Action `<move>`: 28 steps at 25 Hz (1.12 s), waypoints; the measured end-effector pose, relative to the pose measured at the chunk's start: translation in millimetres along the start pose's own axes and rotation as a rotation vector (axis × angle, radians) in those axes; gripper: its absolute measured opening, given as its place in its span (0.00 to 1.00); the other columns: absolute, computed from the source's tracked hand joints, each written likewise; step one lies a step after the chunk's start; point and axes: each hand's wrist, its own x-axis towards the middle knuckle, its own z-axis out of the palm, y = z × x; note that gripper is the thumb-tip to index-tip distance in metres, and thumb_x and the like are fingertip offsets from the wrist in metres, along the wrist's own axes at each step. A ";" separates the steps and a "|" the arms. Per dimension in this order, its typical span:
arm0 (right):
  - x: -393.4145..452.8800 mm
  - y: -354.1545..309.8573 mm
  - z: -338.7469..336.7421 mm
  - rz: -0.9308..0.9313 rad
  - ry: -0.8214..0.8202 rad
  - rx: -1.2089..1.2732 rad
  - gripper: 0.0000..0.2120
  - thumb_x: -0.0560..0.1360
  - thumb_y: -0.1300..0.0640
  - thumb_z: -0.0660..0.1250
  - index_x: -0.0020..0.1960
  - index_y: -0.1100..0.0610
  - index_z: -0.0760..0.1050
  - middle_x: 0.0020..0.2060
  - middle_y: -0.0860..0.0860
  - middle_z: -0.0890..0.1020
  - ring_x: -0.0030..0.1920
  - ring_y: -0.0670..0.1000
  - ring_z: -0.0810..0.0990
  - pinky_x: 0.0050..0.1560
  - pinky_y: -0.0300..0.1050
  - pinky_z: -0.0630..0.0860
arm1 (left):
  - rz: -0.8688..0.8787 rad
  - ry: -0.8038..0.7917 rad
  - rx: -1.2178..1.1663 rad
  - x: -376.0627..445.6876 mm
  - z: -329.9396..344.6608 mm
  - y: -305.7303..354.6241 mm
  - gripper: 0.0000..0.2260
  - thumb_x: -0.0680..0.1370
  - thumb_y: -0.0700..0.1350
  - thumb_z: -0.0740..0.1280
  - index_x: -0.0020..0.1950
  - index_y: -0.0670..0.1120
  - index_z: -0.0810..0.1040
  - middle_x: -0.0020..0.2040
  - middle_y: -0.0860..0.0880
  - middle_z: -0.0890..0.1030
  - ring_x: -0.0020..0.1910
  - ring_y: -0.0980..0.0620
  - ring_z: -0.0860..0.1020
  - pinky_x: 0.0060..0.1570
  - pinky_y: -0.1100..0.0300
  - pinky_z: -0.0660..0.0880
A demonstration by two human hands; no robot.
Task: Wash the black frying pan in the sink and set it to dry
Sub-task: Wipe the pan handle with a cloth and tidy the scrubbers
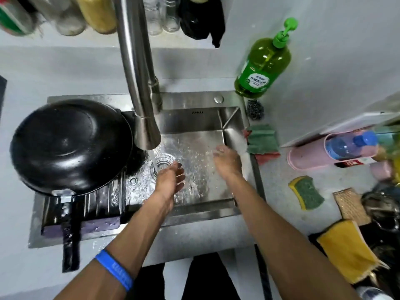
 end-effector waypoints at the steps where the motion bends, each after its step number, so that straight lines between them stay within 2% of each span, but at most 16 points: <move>1: 20.8 16.8 -19.7 -0.034 0.111 -0.140 0.20 0.78 0.59 0.65 0.70 0.55 0.74 0.66 0.55 0.78 0.62 0.57 0.78 0.56 0.43 0.73 | 0.009 -0.010 0.024 2.7 10.3 -1.3 0.12 0.83 0.48 0.57 0.55 0.48 0.79 0.52 0.49 0.82 0.50 0.51 0.80 0.45 0.58 0.75; 3: 59.3 52.8 -53.9 -0.106 0.262 -0.421 0.28 0.76 0.59 0.67 0.75 0.57 0.67 0.73 0.60 0.70 0.71 0.62 0.70 0.68 0.55 0.69 | 0.014 -0.032 0.067 6.6 30.0 -5.5 0.13 0.84 0.48 0.56 0.57 0.48 0.79 0.54 0.49 0.83 0.53 0.50 0.80 0.45 0.57 0.75; 5: 89.6 84.1 -75.7 -0.186 0.297 -0.546 0.33 0.74 0.57 0.71 0.76 0.60 0.65 0.75 0.64 0.66 0.73 0.65 0.66 0.70 0.61 0.67 | 0.010 -0.004 0.064 11.6 43.1 -13.1 0.13 0.84 0.46 0.56 0.60 0.46 0.79 0.53 0.50 0.83 0.52 0.50 0.80 0.48 0.55 0.76; 8: 105.1 99.0 -82.9 -0.249 0.228 -0.563 0.21 0.74 0.61 0.68 0.67 0.61 0.75 0.66 0.66 0.75 0.65 0.67 0.74 0.64 0.58 0.72 | -0.012 0.047 0.068 7.2 47.7 -16.7 0.13 0.83 0.44 0.56 0.60 0.44 0.79 0.54 0.47 0.83 0.52 0.48 0.81 0.55 0.51 0.76; 10: 90.1 88.2 -71.5 -0.234 0.169 -0.371 0.15 0.75 0.66 0.64 0.60 0.59 0.81 0.57 0.65 0.81 0.53 0.64 0.80 0.53 0.52 0.77 | -0.040 0.105 0.038 -0.8 44.0 -18.2 0.12 0.83 0.43 0.58 0.58 0.43 0.79 0.53 0.46 0.83 0.53 0.45 0.81 0.55 0.51 0.76; 11: 72.5 78.2 -58.1 -0.220 0.118 -0.209 0.13 0.77 0.66 0.64 0.56 0.56 0.82 0.53 0.62 0.83 0.46 0.59 0.82 0.44 0.47 0.79 | -0.036 0.135 -0.002 -4.4 38.7 -18.9 0.11 0.82 0.42 0.58 0.57 0.43 0.79 0.51 0.46 0.83 0.51 0.45 0.81 0.51 0.53 0.77; 13: 29.5 51.7 -20.3 -0.140 -0.123 0.132 0.12 0.80 0.67 0.63 0.55 0.53 0.80 0.48 0.55 0.83 0.34 0.44 0.79 0.29 0.34 0.73 | -0.012 0.201 -0.089 -14.0 25.9 -16.6 0.08 0.81 0.38 0.60 0.55 0.44 0.78 0.48 0.44 0.82 0.44 0.47 0.80 0.42 0.59 0.75; 14: 11.0 38.0 -0.8 -0.118 -0.214 0.249 0.10 0.81 0.66 0.63 0.54 0.54 0.79 0.47 0.53 0.82 0.32 0.39 0.79 0.27 0.31 0.72 | -0.001 0.230 -0.112 -16.0 19.6 -13.5 0.08 0.81 0.37 0.61 0.54 0.46 0.77 0.48 0.45 0.82 0.41 0.49 0.80 0.39 0.60 0.74; 16: -18.4 1.8 40.5 -0.099 -0.298 0.400 0.05 0.80 0.62 0.67 0.47 0.55 0.78 0.40 0.53 0.83 0.33 0.39 0.81 0.28 0.32 0.74 | 0.057 0.234 -0.152 -18.3 2.4 5.0 0.04 0.80 0.41 0.63 0.50 0.49 0.76 0.44 0.48 0.82 0.37 0.53 0.80 0.37 0.60 0.73; 18: -40.7 -36.8 72.7 -0.056 -0.330 0.484 0.08 0.79 0.57 0.70 0.41 0.55 0.78 0.31 0.48 0.81 0.32 0.41 0.81 0.31 0.33 0.74 | 0.083 0.182 -0.193 -19.0 -12.7 30.1 0.03 0.77 0.47 0.64 0.46 0.51 0.77 0.38 0.52 0.80 0.34 0.56 0.78 0.36 0.62 0.73; 19: -49.7 -53.5 88.0 -0.049 -0.349 0.483 0.09 0.78 0.54 0.71 0.40 0.55 0.79 0.29 0.47 0.81 0.32 0.43 0.81 0.34 0.36 0.75 | 0.097 0.195 -0.254 -19.7 -18.6 43.4 0.04 0.75 0.46 0.64 0.43 0.49 0.78 0.36 0.51 0.79 0.33 0.56 0.78 0.35 0.62 0.73; 21: -60.3 -71.0 112.4 -0.071 -0.375 0.400 0.08 0.76 0.51 0.70 0.44 0.56 0.79 0.36 0.48 0.83 0.40 0.49 0.82 0.46 0.45 0.79 | 0.119 0.245 -0.370 -23.5 -23.7 62.5 0.08 0.76 0.41 0.63 0.38 0.46 0.77 0.33 0.48 0.79 0.32 0.52 0.78 0.31 0.63 0.74; 22: -60.5 -74.6 119.4 -0.055 -0.326 0.389 0.06 0.75 0.52 0.69 0.48 0.54 0.78 0.43 0.50 0.84 0.45 0.52 0.83 0.51 0.48 0.80 | 0.116 0.251 -0.356 -26.6 -22.7 66.4 0.11 0.77 0.38 0.60 0.37 0.44 0.77 0.30 0.48 0.80 0.31 0.51 0.79 0.31 0.63 0.75; 24: -60.8 -78.2 117.1 0.011 -0.234 0.545 0.06 0.78 0.55 0.64 0.54 0.49 0.73 0.51 0.53 0.83 0.50 0.54 0.81 0.52 0.50 0.79 | 0.094 0.165 -0.291 -32.8 -17.3 66.8 0.13 0.77 0.35 0.57 0.39 0.43 0.78 0.31 0.47 0.82 0.33 0.49 0.81 0.34 0.61 0.76; 26: -70.3 -77.6 116.8 0.005 -0.247 0.600 0.11 0.82 0.53 0.60 0.65 0.50 0.71 0.56 0.54 0.80 0.53 0.55 0.79 0.55 0.49 0.76 | 0.050 0.088 -0.236 -30.0 -19.3 64.7 0.12 0.80 0.40 0.56 0.43 0.46 0.78 0.38 0.48 0.82 0.34 0.53 0.81 0.38 0.60 0.75; 28: -85.5 -76.6 117.7 -0.062 -0.425 0.481 0.19 0.83 0.48 0.61 0.69 0.58 0.70 0.59 0.55 0.78 0.58 0.54 0.76 0.61 0.48 0.71 | 0.025 0.055 -0.207 -31.0 -27.5 63.1 0.12 0.83 0.49 0.54 0.47 0.50 0.76 0.42 0.53 0.78 0.35 0.58 0.78 0.41 0.60 0.74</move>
